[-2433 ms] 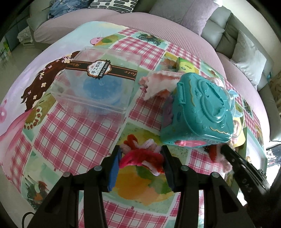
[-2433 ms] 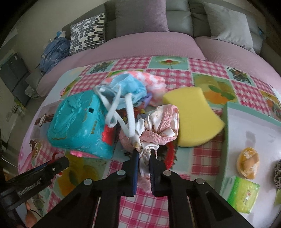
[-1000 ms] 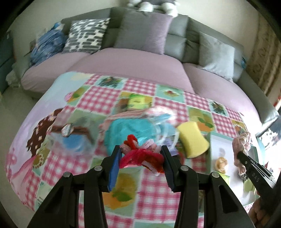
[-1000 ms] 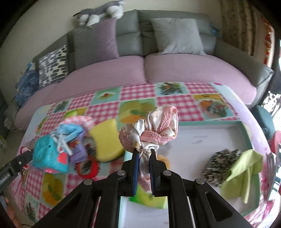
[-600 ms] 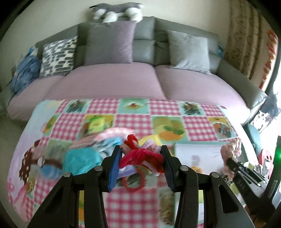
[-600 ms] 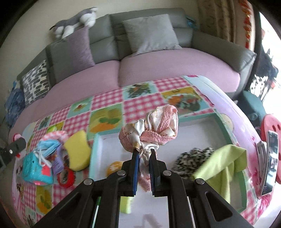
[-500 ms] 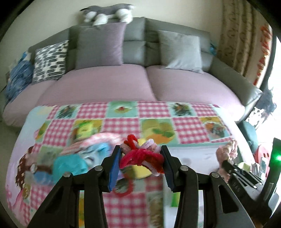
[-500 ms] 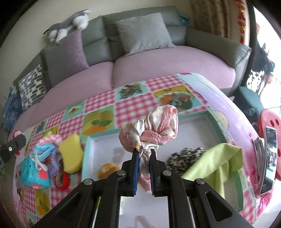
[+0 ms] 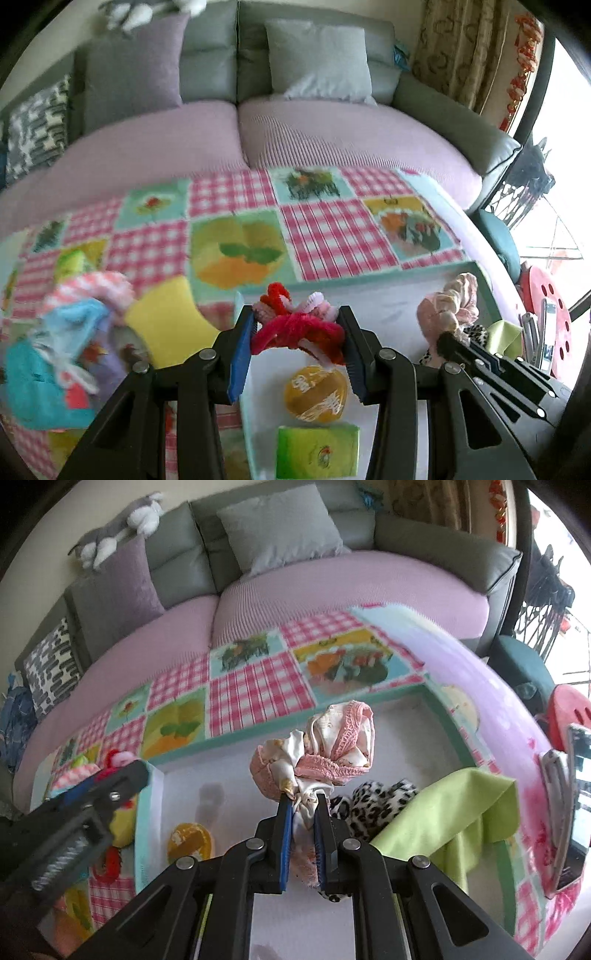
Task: Organize soft objects
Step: 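Carry the red toy with the left tool while the right carries the pink cloth to the tray, then open the left tool over the tray while the right releases the pink cloth beside the scrunchie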
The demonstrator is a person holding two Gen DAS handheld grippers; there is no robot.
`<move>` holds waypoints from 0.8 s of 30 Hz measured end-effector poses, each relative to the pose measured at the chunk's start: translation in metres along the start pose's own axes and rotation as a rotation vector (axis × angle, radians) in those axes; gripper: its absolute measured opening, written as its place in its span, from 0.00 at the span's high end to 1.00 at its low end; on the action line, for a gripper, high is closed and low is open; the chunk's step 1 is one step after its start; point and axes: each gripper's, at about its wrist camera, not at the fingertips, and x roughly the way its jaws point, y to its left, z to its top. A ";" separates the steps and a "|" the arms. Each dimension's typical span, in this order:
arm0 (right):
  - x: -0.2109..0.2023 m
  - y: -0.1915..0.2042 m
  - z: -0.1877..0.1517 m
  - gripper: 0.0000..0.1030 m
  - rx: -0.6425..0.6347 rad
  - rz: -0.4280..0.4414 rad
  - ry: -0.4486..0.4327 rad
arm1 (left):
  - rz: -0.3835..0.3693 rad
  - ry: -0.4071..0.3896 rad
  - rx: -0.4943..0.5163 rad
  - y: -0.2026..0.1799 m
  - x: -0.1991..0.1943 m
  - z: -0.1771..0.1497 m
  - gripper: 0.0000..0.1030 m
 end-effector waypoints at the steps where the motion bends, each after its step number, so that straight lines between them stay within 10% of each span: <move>1: 0.004 0.000 -0.001 0.89 -0.001 0.000 0.011 | -0.009 0.010 -0.007 0.001 0.006 -0.001 0.55; 24: 0.014 0.008 -0.002 0.85 -0.037 -0.061 0.048 | -0.141 0.085 -0.097 0.014 0.026 0.000 0.46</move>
